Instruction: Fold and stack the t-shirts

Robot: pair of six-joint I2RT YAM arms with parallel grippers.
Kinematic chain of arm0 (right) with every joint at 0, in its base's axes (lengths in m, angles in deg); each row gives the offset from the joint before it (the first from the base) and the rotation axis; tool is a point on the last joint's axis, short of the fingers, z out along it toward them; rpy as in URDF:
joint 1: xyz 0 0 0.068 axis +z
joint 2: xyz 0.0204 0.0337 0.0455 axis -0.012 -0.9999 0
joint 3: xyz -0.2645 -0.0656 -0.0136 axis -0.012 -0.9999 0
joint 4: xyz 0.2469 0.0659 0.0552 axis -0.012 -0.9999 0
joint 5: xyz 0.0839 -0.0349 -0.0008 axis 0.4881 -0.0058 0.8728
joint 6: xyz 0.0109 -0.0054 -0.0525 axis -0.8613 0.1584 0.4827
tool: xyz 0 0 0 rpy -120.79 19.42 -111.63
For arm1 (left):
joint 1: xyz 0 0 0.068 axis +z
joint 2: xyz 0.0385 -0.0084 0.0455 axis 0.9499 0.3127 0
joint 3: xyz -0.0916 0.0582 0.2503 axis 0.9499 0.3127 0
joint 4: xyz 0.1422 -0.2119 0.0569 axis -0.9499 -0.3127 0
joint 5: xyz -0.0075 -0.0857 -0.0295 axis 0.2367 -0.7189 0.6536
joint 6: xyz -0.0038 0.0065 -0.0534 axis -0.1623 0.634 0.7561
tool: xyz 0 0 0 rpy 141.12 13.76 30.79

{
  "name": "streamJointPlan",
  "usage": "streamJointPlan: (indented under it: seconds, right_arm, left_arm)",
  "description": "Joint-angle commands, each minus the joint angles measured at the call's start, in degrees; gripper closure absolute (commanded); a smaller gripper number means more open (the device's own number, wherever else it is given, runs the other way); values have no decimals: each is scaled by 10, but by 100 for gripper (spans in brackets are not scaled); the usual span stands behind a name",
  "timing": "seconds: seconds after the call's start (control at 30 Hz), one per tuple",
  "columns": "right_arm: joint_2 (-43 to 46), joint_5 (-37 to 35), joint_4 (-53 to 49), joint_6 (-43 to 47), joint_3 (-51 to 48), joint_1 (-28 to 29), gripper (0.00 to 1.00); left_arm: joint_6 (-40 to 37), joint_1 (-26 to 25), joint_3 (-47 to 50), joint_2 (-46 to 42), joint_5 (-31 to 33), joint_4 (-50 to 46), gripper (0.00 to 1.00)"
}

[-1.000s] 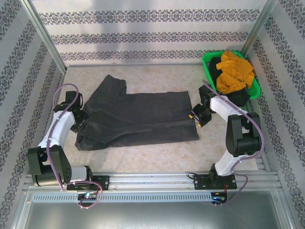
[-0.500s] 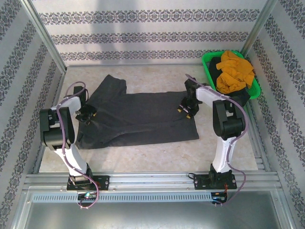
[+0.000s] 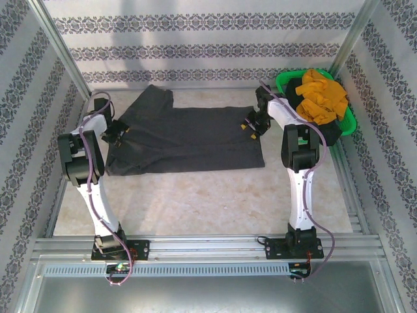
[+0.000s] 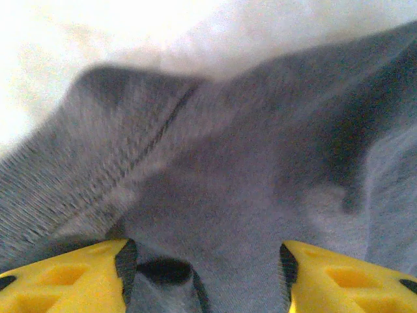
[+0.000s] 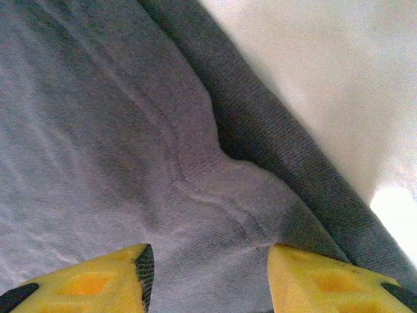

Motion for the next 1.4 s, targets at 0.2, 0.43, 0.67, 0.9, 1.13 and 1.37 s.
streamJointPlan:
  seconds: [0.2,0.43,0.67,0.9,1.13,1.37]
  right_arm:
    - [183,-9,94,75,-149,8,42]
    - [320,122,305,46,-386,43,37]
    - [339,177,403,-22,-474,42,36]
    - [347,167,384,-18,-480,41,37]
    - [362,168,385,-26,-505,45,39]
    - [371,167,384,-33,-512,48,40]
  left_arm:
    - [50,10,145,-205,-6,-6,44]
    - [174,-60,299,-306,-57,19,42]
    - [298,-111,371,-314,-47,54,33]
    - [337,-125,372,-298,-42,77,40]
    - [334,-134,340,-279,-33,73,55]
    - [325,-140,318,-271,-43,15,53]
